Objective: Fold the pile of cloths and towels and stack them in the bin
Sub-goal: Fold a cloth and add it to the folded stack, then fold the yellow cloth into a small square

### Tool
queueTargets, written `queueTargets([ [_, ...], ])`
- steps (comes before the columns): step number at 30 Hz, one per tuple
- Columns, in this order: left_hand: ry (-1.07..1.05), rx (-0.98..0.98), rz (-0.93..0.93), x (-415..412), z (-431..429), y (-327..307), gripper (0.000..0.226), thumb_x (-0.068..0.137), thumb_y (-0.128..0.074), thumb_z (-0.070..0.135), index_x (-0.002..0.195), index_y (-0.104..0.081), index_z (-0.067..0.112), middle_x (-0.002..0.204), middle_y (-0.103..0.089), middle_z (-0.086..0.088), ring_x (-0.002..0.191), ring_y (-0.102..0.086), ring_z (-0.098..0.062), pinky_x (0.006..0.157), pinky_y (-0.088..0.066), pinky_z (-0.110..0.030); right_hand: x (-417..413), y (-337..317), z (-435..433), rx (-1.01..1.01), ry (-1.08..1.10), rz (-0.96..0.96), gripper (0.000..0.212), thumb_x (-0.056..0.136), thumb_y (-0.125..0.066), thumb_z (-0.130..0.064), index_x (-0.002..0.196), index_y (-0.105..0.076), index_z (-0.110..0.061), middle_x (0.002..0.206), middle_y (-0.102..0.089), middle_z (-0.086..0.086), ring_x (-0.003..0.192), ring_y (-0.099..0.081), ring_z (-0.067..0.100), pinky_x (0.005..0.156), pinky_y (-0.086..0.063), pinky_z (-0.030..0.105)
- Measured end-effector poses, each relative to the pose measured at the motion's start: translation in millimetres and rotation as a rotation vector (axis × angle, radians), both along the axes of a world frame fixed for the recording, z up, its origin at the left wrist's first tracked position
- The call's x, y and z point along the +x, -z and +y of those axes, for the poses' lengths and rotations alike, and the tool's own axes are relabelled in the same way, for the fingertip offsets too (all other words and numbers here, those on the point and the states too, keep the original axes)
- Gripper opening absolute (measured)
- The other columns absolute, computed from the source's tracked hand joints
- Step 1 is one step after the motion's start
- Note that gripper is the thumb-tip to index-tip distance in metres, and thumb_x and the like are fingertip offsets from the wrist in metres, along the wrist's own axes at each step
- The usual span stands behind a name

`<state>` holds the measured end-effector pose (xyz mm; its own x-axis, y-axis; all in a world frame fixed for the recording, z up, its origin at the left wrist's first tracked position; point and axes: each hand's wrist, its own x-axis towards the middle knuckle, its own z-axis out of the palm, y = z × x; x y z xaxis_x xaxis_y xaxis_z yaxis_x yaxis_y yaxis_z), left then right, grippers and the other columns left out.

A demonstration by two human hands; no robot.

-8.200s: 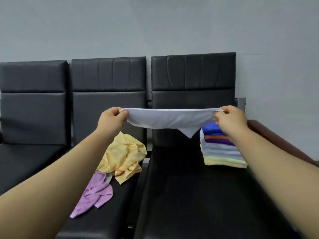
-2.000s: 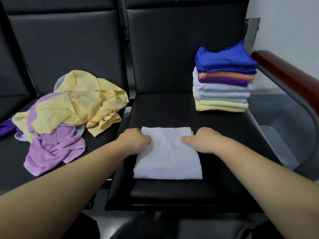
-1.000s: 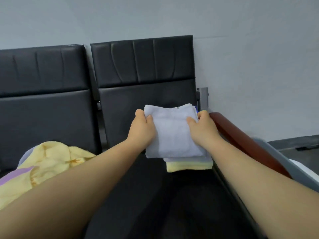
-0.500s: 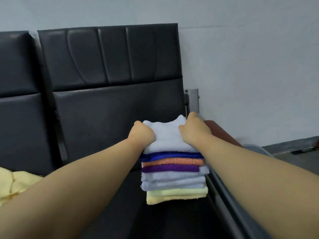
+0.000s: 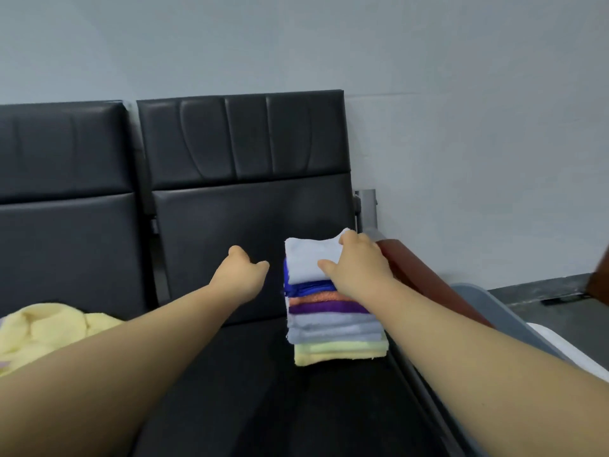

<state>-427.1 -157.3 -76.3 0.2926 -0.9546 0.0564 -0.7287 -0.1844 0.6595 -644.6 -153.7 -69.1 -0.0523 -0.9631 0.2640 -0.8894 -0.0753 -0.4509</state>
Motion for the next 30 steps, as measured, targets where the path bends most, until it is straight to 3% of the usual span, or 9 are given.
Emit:
queueTargets([
  [7,-0.043,0.073,-0.127,114.2,99.2,11.9,0.036,0.097,-0.059,0.044,0.114,-0.042,0.017,0.100,-0.060,-0.001,0.083,-0.060,-0.017,0.065,-0.046,-0.034,110.5,19.4,79.0,0.081,-0.287,0.022,0.046,0.097,-0.064,-0.047,0.134,-0.054,-0.021,0.132,-0.053,0.002,0.119,-0.055,0.025,0.097,-0.052,0.042],
  [12,-0.141,0.119,-0.219,206.6,158.4,17.4,0.037,0.095,-0.059,0.041,0.120,-0.043,0.018,0.083,-0.068,-0.003,0.073,-0.064,-0.019,0.059,-0.044,-0.032,197.3,34.1,109.7,0.180,-0.499,0.028,0.038,0.098,-0.063,-0.042,0.131,-0.055,-0.024,0.131,-0.050,-0.001,0.115,-0.054,0.022,0.094,-0.051,0.037],
  [16,-0.253,0.151,-0.253,275.2,196.4,21.5,0.047,0.093,-0.061,0.044,0.130,-0.045,0.020,0.082,-0.067,0.002,0.070,-0.063,-0.014,0.056,-0.041,-0.030,262.3,42.6,127.0,0.240,-0.618,0.067,0.029,0.098,-0.060,-0.028,0.127,-0.061,-0.024,0.130,-0.053,-0.001,0.113,-0.057,0.024,0.095,-0.052,0.038],
  [20,-0.299,0.144,-0.258,328.8,220.7,37.5,0.048,0.090,-0.065,0.042,0.128,-0.048,0.019,0.084,-0.064,0.004,0.069,-0.062,-0.013,0.058,-0.042,-0.031,317.4,52.1,139.4,0.305,-0.679,0.081,0.035,0.096,-0.056,-0.021,0.129,-0.063,-0.028,0.128,-0.056,-0.003,0.111,-0.059,0.023,0.092,-0.054,0.036],
  [23,-0.302,0.167,-0.250,359.0,231.0,56.3,0.051,0.091,-0.068,0.041,0.132,-0.050,0.017,0.101,-0.055,0.007,0.079,-0.058,-0.012,0.058,-0.038,-0.027,356.2,64.7,144.7,0.361,-0.714,0.092,0.036,0.095,-0.057,-0.021,0.130,-0.062,-0.029,0.122,-0.059,-0.004,0.107,-0.059,0.022,0.092,-0.054,0.039],
  [26,-0.305,0.178,-0.286,378.3,232.7,72.7,0.055,0.090,-0.070,0.046,0.134,-0.052,0.021,0.111,-0.052,0.006,0.088,-0.058,-0.013,0.058,-0.038,-0.023,384.4,76.2,142.4,0.373,-0.720,0.090,0.042,0.095,-0.057,-0.021,0.136,-0.059,-0.028,0.133,-0.058,-0.004,0.114,-0.059,0.022,0.081,-0.048,0.031],
  [30,-0.291,0.153,-0.263,401.5,229.1,95.5,0.055,0.089,-0.068,0.047,0.135,-0.052,0.022,0.116,-0.059,0.002,0.083,-0.061,-0.011,0.056,-0.038,-0.023,421.0,91.6,136.3,0.373,-0.738,0.082,0.050,0.094,-0.063,-0.033,0.143,-0.053,-0.025,0.144,-0.050,-0.002,0.119,-0.055,0.022,0.083,-0.046,0.031],
])
